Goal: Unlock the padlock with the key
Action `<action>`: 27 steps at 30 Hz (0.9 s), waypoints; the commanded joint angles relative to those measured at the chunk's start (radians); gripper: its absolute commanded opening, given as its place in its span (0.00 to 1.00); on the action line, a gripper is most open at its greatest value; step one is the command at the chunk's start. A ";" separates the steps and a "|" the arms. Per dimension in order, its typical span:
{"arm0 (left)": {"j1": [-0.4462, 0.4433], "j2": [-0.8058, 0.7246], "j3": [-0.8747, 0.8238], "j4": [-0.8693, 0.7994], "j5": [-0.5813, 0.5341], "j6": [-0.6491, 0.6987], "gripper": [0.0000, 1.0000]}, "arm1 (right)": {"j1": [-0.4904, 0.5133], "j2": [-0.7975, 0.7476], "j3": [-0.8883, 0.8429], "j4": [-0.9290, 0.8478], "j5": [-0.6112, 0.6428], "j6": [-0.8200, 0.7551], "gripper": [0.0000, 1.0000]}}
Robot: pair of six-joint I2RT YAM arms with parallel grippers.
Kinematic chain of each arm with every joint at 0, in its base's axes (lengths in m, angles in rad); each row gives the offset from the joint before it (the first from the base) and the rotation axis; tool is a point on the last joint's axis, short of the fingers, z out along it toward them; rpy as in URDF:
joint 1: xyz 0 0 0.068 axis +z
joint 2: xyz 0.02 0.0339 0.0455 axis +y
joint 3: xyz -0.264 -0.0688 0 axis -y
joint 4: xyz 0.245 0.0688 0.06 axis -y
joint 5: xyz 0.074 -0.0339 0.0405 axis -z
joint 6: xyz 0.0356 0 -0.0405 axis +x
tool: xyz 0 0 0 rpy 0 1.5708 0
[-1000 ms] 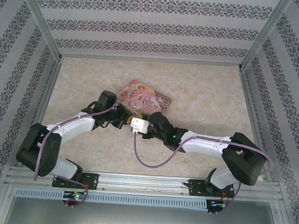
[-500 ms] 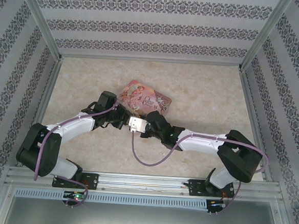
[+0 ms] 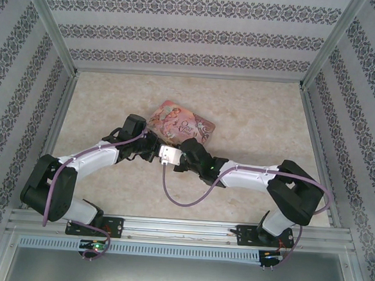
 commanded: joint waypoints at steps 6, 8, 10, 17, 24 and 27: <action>-0.019 -0.021 0.001 0.062 0.001 -0.019 0.00 | -0.005 0.038 0.031 0.041 0.018 0.022 0.10; -0.019 -0.019 0.000 0.063 0.002 -0.021 0.00 | -0.005 0.039 0.025 0.050 0.024 0.028 0.08; -0.019 -0.018 0.001 0.067 0.002 -0.025 0.00 | -0.004 0.039 0.020 0.055 0.030 0.035 0.06; -0.020 -0.013 -0.001 0.079 0.008 -0.031 0.00 | -0.004 0.036 -0.003 0.103 0.051 0.094 0.00; -0.021 -0.007 -0.006 0.092 0.013 -0.035 0.00 | -0.004 0.037 -0.014 0.144 0.064 0.177 0.00; -0.020 -0.008 -0.012 0.101 0.013 -0.040 0.00 | -0.005 0.036 -0.023 0.170 0.083 0.227 0.00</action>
